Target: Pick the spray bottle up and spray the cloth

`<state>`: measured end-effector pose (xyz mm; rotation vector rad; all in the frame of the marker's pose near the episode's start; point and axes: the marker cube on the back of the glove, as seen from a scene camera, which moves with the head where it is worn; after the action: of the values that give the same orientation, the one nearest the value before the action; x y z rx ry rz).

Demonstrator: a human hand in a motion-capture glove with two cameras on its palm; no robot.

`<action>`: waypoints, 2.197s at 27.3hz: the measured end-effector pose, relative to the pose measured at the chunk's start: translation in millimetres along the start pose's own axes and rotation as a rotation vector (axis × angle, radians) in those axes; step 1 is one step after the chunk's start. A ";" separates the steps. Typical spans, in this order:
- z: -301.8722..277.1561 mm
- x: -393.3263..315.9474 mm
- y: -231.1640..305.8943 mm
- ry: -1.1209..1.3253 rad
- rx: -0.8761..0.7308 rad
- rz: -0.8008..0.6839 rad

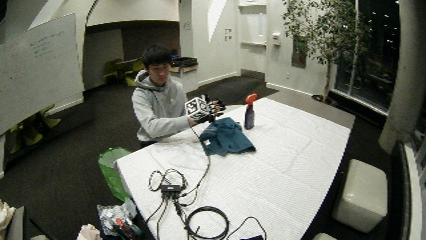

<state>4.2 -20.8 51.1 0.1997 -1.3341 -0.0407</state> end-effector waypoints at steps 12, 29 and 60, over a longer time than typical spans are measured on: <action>-68.0 72.8 108.2 0.195 0.154 0.004; -62.3 80.6 122.1 0.206 0.101 0.050; -63.4 82.1 122.6 0.214 0.114 0.051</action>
<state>74.6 95.4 136.7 0.2593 -1.1282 0.0982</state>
